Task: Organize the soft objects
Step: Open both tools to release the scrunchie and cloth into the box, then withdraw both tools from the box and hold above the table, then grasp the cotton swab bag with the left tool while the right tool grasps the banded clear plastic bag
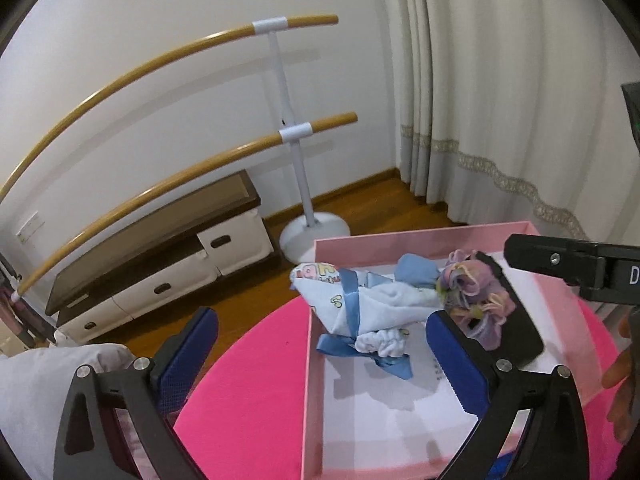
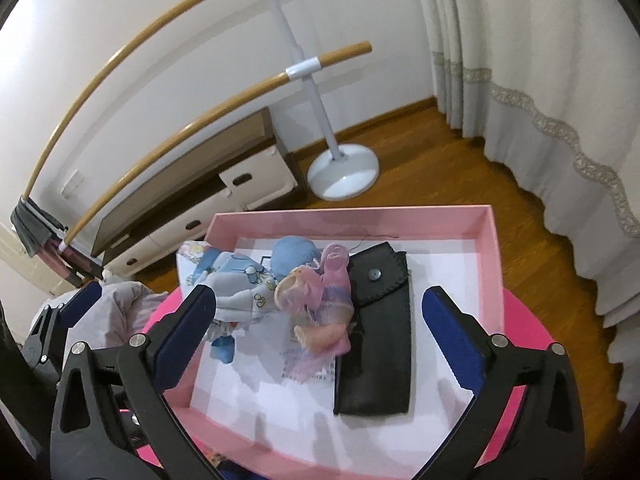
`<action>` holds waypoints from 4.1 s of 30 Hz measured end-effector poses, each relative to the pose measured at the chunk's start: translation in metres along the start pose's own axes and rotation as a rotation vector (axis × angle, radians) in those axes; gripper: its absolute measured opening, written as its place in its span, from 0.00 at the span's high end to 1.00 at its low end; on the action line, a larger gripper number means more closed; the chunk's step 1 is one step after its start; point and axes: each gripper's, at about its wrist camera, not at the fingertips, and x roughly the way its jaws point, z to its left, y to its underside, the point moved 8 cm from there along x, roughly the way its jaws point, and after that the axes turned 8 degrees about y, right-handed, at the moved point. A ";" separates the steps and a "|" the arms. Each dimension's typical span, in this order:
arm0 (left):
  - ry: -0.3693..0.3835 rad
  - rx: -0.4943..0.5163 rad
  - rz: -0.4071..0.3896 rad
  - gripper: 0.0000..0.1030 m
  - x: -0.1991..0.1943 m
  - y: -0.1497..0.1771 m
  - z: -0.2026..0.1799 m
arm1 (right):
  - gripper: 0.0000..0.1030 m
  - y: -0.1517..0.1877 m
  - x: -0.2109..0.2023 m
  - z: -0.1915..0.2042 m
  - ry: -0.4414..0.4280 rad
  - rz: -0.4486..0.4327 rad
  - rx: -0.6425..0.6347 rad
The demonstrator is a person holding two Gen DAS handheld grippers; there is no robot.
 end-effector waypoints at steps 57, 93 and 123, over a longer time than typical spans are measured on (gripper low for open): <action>0.078 -0.175 -0.276 0.00 -0.381 0.203 -0.008 | 0.00 0.178 -0.281 0.024 0.116 -0.480 -0.101; 0.114 -0.212 -0.003 0.00 -0.254 0.254 -0.011 | 0.00 0.205 -0.175 -0.026 0.147 -0.222 -0.081; 0.153 -0.206 0.177 0.07 -0.115 0.291 -0.034 | 0.00 0.211 -0.082 -0.028 0.103 -0.046 -0.123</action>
